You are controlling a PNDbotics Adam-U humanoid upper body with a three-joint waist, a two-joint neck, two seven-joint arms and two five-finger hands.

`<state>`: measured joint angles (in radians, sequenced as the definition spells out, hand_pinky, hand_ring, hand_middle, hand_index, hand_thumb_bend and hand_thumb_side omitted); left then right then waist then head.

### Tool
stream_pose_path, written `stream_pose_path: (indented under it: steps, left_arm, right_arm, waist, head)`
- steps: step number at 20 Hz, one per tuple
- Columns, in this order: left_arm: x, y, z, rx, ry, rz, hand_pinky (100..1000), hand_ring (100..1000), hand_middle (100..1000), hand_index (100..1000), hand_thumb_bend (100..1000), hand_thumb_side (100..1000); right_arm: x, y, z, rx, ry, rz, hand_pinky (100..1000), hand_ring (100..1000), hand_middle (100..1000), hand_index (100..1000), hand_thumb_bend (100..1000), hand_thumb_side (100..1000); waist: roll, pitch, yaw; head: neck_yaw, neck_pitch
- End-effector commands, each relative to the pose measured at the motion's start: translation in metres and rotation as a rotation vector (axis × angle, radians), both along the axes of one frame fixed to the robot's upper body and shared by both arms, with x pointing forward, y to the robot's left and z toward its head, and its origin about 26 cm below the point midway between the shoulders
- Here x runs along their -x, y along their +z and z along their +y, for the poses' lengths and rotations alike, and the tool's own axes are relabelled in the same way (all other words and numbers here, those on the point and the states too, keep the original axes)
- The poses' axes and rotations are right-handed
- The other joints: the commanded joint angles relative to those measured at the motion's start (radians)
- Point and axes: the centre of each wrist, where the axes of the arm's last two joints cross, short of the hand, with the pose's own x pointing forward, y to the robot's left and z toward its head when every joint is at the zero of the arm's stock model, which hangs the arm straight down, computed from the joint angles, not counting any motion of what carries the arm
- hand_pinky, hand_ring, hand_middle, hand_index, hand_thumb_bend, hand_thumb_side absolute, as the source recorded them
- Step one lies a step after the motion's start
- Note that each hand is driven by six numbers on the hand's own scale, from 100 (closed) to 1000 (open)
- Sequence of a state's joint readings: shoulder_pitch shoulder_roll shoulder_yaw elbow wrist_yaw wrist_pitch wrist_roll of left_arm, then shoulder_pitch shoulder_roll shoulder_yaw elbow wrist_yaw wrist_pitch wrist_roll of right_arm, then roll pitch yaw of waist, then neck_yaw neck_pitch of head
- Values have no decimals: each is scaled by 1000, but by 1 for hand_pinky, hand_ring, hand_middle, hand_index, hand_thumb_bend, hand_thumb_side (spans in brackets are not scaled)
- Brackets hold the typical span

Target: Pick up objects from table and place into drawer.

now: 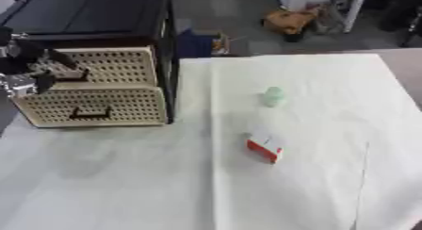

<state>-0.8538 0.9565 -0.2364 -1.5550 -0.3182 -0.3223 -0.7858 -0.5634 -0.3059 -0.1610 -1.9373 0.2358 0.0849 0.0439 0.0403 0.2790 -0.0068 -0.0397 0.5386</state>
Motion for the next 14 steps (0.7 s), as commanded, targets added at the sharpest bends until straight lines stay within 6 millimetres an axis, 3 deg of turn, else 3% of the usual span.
stream_pose_path:
  steps: [1, 14]
  left_arm:
    - [3, 11, 6, -109, -19, -31, 100, 100, 100, 944, 100, 1000]
    - [-3, 8, 16, -110, 76, -135, 100, 100, 100, 943, 149, 1000]
  right_arm:
    - [3, 10, -4, 15, -10, -34, 633, 557, 550, 872, 134, 1000]
    - [3, 12, -6, 16, -15, -35, 632, 557, 548, 874, 137, 1000]
  waist:
    - [1, -15, -2]
    - [7, -3, -12]
  head:
    - [6, -19]
    - [12, -41]
